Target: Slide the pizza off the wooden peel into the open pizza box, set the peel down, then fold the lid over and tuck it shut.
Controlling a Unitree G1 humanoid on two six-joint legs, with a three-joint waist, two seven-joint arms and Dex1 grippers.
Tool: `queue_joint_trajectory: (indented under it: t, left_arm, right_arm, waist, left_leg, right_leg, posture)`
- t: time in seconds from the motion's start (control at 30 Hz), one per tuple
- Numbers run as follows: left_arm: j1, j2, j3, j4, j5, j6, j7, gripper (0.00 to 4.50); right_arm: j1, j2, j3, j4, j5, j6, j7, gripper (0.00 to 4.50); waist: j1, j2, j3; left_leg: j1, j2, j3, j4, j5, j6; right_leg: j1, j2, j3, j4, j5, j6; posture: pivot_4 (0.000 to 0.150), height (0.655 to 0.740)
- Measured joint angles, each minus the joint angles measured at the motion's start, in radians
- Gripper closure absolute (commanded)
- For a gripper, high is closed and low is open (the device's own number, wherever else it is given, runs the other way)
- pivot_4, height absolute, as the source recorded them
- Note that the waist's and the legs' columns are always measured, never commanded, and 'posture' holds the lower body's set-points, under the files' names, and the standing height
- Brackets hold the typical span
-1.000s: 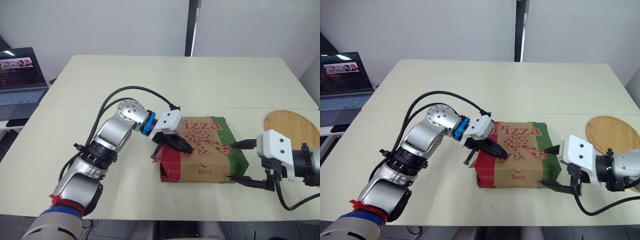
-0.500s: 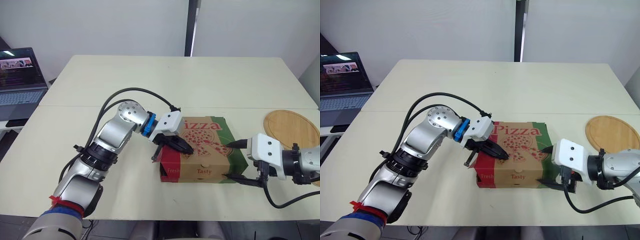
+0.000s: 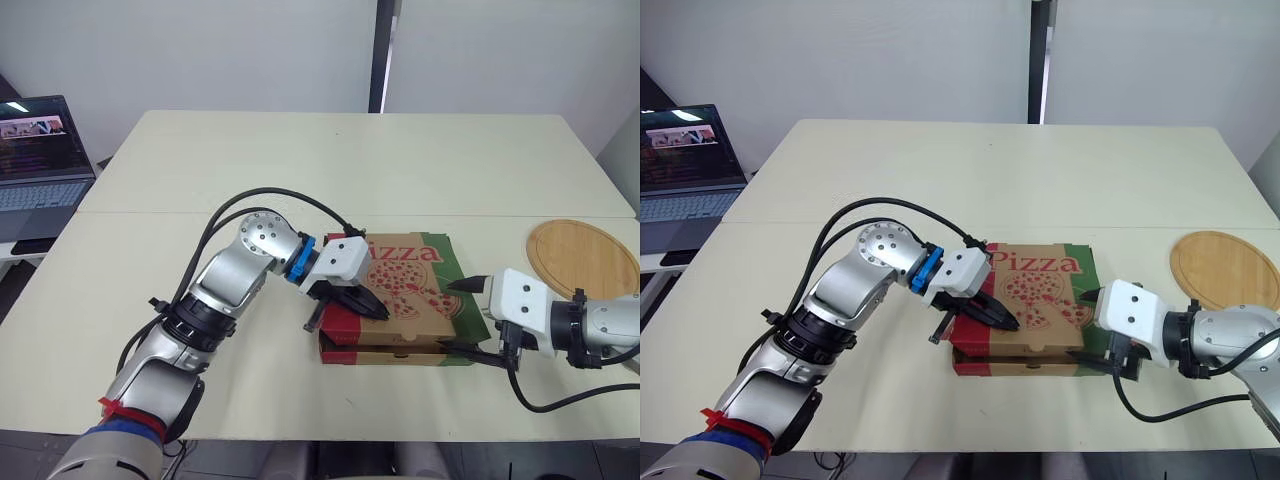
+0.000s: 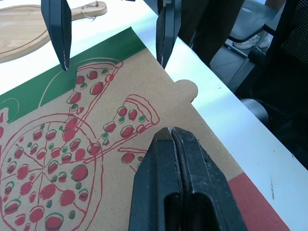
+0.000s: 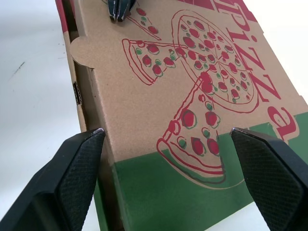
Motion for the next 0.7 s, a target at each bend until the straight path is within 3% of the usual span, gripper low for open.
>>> queue_joint_trajectory:
  t: [0.23, 0.47, 0.7]
  left_arm:
    - [0.007, -0.003, -0.001, 0.001, 0.018, -0.007, 0.02, 4.5]
    - [0.008, -0.011, -0.006, 0.004, 0.037, -0.022, 0.035, 4.5]
    - [0.007, -0.016, -0.005, 0.035, 0.038, -0.026, 0.046, 4.5]
  right_arm:
    - [0.082, 0.002, -0.097, -0.025, 0.046, 0.033, 0.026, 0.02]
    - [0.097, 0.02, -0.285, -0.048, 0.21, 0.127, 0.046, 0.02]
    - [0.183, -0.012, -0.329, -0.072, 0.239, 0.138, 0.104, 0.02]
  waist:
    - [0.001, 0.0, 0.0]
    - [0.002, 0.0, 0.0]
    - [0.002, 0.0, 0.0]
  left_leg:
    - [0.0, 0.0, 0.0, 0.0, 0.0, 0.0]
    - [0.0, 0.0, 0.0, 0.0, 0.0, 0.0]
    - [0.0, 0.0, 0.0, 0.0, 0.0, 0.0]
  right_leg:
    - [0.0, 0.0, 0.0, 0.0, 0.0, 0.0]
    - [0.0, 0.0, 0.0, 0.0, 0.0, 0.0]
    - [0.001, 0.0, 0.0, 0.0, 0.0, 0.0]
  posture:
    - [0.15, 0.74]
    - [0.15, 0.74]
    - [0.15, 0.74]
